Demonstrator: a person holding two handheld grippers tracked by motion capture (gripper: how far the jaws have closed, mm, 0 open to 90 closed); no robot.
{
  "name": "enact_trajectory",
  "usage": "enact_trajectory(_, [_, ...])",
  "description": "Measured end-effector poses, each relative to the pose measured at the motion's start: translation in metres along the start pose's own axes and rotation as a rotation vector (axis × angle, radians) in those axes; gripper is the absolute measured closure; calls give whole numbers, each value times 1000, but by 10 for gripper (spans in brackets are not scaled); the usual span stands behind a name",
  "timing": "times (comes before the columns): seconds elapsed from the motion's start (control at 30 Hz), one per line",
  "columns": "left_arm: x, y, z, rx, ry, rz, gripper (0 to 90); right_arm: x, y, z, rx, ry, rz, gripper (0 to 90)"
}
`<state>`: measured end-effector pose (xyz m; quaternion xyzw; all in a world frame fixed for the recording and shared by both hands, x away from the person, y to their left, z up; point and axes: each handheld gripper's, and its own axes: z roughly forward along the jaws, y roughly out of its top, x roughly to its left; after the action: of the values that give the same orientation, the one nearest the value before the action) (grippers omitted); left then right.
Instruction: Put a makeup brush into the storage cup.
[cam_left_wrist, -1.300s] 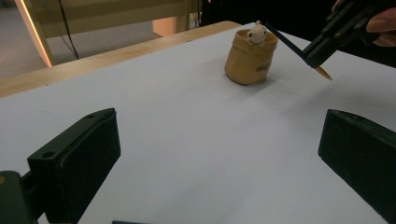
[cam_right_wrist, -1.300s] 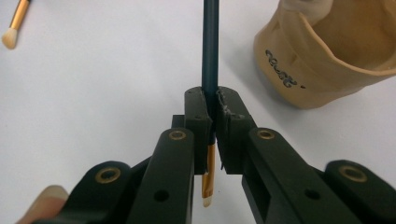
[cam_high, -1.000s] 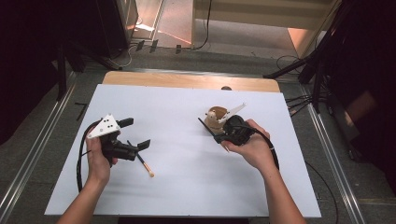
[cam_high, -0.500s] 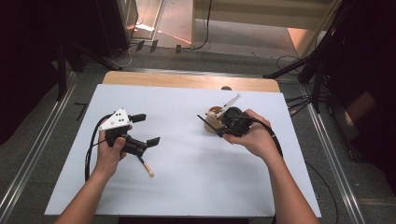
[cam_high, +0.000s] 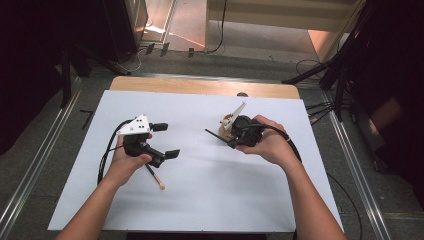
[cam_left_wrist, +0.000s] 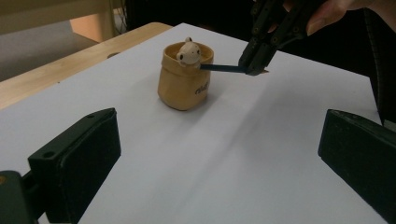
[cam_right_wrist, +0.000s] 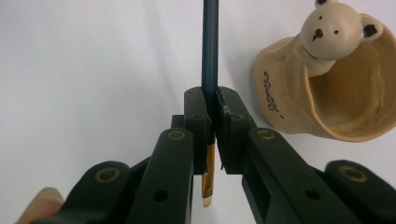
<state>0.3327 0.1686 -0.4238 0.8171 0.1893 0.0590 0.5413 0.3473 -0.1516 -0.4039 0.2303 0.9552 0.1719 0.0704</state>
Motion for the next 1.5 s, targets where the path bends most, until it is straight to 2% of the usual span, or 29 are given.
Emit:
enact_trajectory(0.33, [-2,-1,14,15,-4,-27,99,6,3,-1,14,-2,-94,847])
enact_trajectory(0.4, [-3,1,16,23,8,-16,143,7,4,0,15,-4,-112,847])
enact_trajectory(0.6, [-9,7,24,28,-22,8,194,11,6,0,9,2,-128,847])
enact_trajectory(0.7, [-11,8,29,36,-32,15,222,12,6,1,14,-4,-166,847])
enact_trajectory(0.73, [-11,8,30,39,-35,18,232,13,6,0,21,-6,-160,847])
enact_trajectory(0.8, [-12,7,33,50,-38,21,253,13,7,0,12,-3,-182,847])
enact_trajectory(0.97, [-14,7,37,59,-62,20,325,16,7,-2,10,4,-183,847])
enact_trajectory(1.1, [-15,6,40,64,-76,18,370,18,8,-2,9,5,-207,846])
enact_trajectory(1.33, [-17,4,46,81,-78,19,400,23,12,-2,-1,13,-245,847])
enact_trajectory(1.5, [-17,3,47,82,-79,25,464,25,14,0,-2,11,-282,847])
